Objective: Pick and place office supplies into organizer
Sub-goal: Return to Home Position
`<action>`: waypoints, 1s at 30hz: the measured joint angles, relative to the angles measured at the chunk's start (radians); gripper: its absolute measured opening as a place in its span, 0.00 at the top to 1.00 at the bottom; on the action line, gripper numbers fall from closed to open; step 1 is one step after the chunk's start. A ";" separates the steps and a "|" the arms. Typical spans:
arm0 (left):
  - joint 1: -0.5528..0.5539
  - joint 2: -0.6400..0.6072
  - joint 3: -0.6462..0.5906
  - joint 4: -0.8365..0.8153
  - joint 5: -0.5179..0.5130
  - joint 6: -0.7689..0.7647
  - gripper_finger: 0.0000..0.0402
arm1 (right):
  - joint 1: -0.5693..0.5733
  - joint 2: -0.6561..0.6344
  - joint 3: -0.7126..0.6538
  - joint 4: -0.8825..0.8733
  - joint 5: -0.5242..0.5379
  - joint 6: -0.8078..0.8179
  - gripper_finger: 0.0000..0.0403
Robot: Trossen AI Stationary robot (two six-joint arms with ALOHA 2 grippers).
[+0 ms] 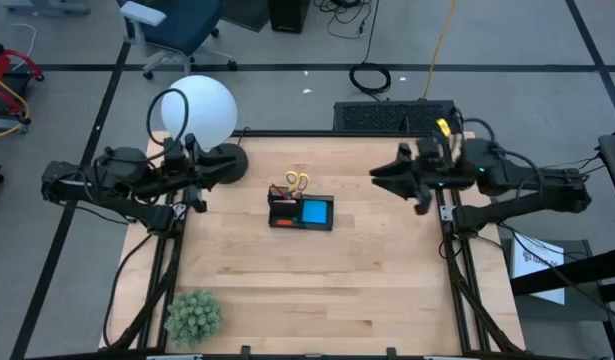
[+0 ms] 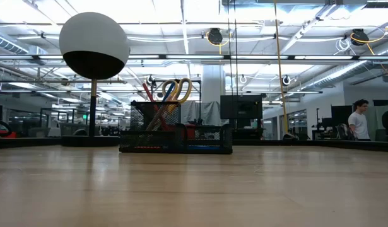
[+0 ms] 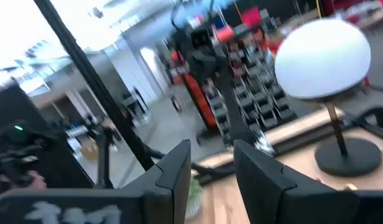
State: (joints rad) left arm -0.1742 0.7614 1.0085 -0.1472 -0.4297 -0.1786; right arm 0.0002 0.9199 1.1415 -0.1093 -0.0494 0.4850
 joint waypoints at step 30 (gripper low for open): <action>-0.038 -0.466 -0.545 0.454 -0.009 0.160 0.80 | 0.000 -0.829 -0.911 0.893 0.063 -0.069 0.72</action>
State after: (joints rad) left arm -0.2127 0.2959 0.4639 0.3068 -0.4386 -0.0185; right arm 0.0006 0.0907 0.2302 0.7840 0.0135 0.4161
